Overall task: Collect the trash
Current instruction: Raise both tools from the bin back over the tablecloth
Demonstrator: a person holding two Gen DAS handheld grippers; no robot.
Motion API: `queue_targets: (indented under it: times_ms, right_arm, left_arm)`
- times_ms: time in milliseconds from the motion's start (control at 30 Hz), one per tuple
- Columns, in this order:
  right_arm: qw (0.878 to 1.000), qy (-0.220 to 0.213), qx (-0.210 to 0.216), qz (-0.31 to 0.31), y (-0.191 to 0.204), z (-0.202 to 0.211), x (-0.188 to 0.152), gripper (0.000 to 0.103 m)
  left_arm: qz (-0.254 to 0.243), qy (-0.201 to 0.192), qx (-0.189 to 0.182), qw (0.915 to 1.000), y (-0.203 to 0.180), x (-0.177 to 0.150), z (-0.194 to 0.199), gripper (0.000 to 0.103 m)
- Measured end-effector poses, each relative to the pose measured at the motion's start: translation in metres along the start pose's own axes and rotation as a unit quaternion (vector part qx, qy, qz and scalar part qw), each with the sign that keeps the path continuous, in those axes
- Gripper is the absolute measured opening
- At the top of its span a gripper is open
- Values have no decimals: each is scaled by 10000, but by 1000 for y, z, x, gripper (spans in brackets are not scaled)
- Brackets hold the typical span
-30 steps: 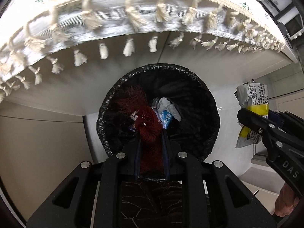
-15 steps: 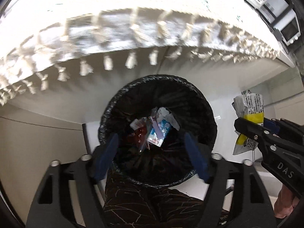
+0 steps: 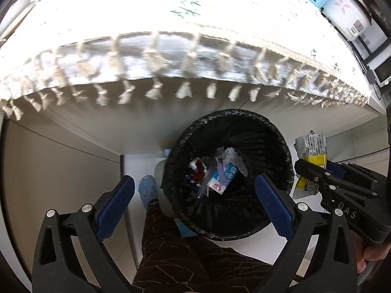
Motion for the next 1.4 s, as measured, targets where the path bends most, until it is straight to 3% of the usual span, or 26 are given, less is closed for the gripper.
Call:
queue_targets:
  times_ms: [67,167,400,667,967,1400]
  right_arm:
    - [10000,-17,-48,47,3,0,2,37]
    - [10000,-57,-43,-1,5,1,4,59]
    - [9993,-296,-224,13,4,17,12,79]
    - [9978,-530,-407,17,8,52,22,90]
    - [9935,-1048,-424,-102,19,111,59,95]
    - [9863,-1568,-495,92,40,155,114,95]
  left_arm:
    - [26,-23,34,10000,6,-1,0,97]
    - [84,3,52,10000,14,0,0,97]
    - [131,-32,87,9999,24,7,3,97]
    - [210,-127,-22,9997,29,27,25,97]
    - [184,-390,-12,9991,34,54,66,97]
    - [180,-762,11,9969,46,106,114,97]
Point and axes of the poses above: each gripper's, at about its wrist camera, not at the fingertips, and z roughly against the way its jaws point, y to its left, x to its top, the point moved 8 cm from there along -z, roughly the way its jaws point, and after that the axes turned 11 degrees about x, right-handed, at the moved point
